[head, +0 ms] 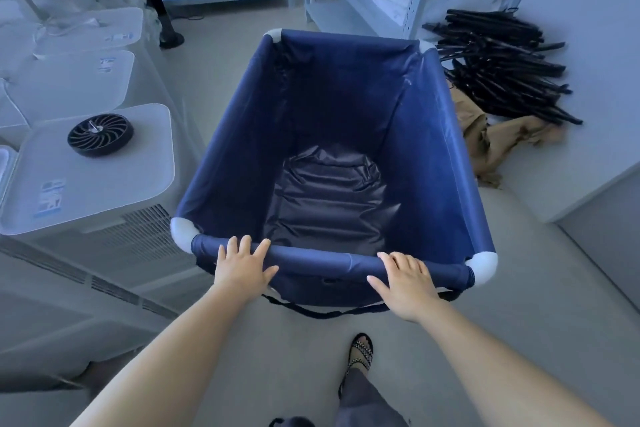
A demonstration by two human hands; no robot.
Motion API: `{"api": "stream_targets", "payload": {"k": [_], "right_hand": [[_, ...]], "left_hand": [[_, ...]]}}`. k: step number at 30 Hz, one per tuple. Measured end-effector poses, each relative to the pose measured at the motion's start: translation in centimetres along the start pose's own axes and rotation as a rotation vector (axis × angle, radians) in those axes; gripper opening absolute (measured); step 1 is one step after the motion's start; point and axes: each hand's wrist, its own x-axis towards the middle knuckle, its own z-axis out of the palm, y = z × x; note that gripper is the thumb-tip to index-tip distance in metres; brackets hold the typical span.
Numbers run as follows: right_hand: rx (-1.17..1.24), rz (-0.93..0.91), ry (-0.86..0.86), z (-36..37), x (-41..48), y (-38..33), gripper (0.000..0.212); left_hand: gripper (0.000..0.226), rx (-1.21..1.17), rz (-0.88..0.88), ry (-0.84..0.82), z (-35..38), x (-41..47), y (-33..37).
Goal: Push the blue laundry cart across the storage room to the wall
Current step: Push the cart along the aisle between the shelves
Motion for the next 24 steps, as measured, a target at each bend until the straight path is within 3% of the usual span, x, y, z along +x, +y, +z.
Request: {"api": "stream_targets", "payload": {"k": [7,17,24], "right_hand": [[-0.018,0.058,-0.058,2.8,-6.7,-2.2,0.063],[-0.105,-0.075,-0.071,6.3,-13.3,-4.2,0.048],[-0.017,-0.064,-0.059,7.2,-16.3,-4.0,0.05]], "left_hand": [[0.054,-0.051,0.054,0.056,4.5,-6.8,-1.9],[0.047,-0.105,0.077,-0.109,7.0,-14.8,-3.1],[0.049,-0.056,0.093,-0.099,7.7,-18.0,-2.9]]}}
